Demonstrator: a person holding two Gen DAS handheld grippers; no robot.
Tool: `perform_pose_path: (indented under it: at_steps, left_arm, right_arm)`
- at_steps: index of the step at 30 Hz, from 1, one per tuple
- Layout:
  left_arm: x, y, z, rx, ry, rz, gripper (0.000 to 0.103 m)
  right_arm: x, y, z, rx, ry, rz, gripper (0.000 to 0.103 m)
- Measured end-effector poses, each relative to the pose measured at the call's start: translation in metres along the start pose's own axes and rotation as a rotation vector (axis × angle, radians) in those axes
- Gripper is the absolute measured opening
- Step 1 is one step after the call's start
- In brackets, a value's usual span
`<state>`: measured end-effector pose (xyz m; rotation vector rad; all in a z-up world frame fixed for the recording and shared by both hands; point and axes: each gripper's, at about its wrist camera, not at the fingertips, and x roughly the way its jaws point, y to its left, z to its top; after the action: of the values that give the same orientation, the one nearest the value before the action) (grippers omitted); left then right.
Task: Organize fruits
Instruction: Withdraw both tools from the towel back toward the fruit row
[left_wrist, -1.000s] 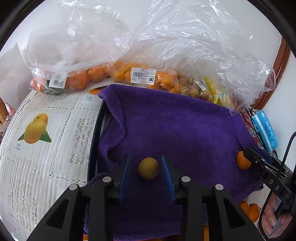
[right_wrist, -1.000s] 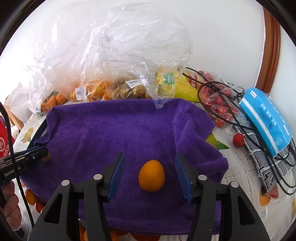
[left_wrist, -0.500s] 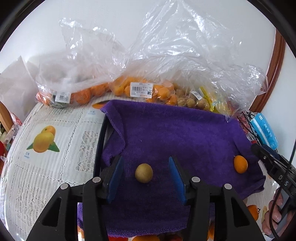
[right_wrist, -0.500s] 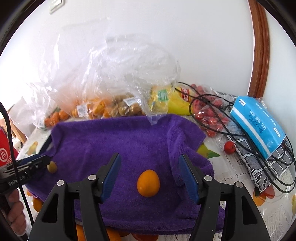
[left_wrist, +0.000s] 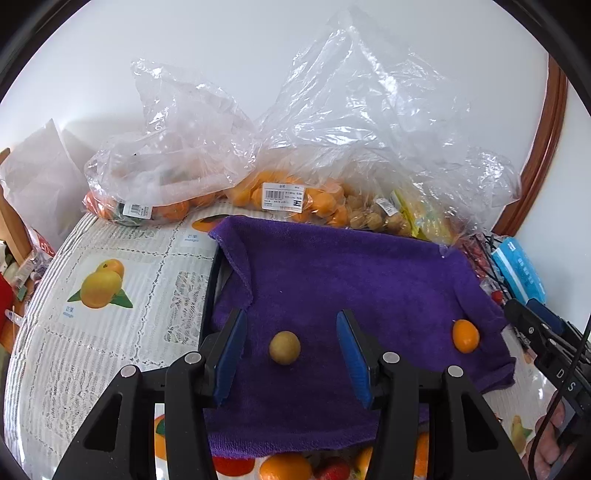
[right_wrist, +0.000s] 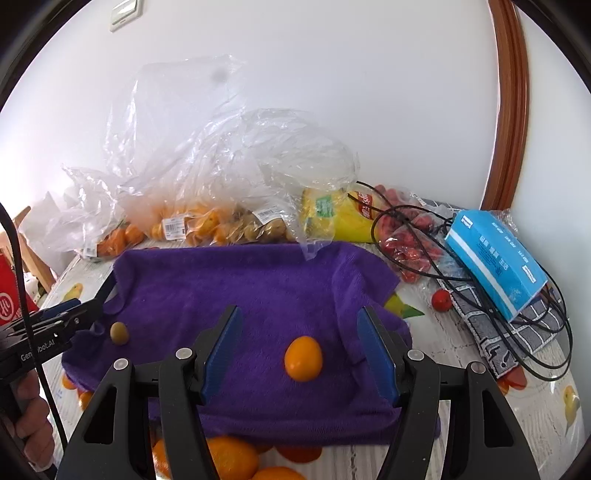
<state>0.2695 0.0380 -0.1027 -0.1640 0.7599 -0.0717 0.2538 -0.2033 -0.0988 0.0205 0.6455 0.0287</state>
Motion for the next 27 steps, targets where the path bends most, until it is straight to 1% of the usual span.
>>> perform_pose_path:
  at_steps: [5, 8, 14, 17, 20, 27]
  left_arm:
    - [-0.011, -0.001, -0.002, 0.006, 0.01, 0.0, 0.049]
    - [-0.02, 0.002, -0.01, -0.007, 0.017, -0.006, 0.054]
    - [-0.039, 0.004, -0.029, 0.024, 0.021, 0.006, 0.06]
    - [-0.046, 0.006, -0.039, 0.049, 0.019, 0.011, 0.061]
    - [-0.048, 0.008, -0.046, 0.056, 0.035, 0.0, 0.061]
    - [-0.052, 0.012, -0.06, 0.086, 0.043, -0.01, 0.063]
  right_arm:
    - [-0.013, -0.001, -0.005, 0.012, 0.031, 0.014, 0.064]
    - [-0.023, -0.005, -0.013, 0.026, 0.039, 0.026, 0.064]
    - [-0.038, -0.004, -0.038, 0.007, 0.062, 0.02, 0.064]
    - [-0.041, -0.003, -0.055, 0.012, 0.087, 0.024, 0.064]
    - [-0.04, 0.0, -0.069, 0.026, 0.118, 0.045, 0.064]
    - [-0.038, 0.012, -0.091, 0.02, 0.173, 0.053, 0.064]
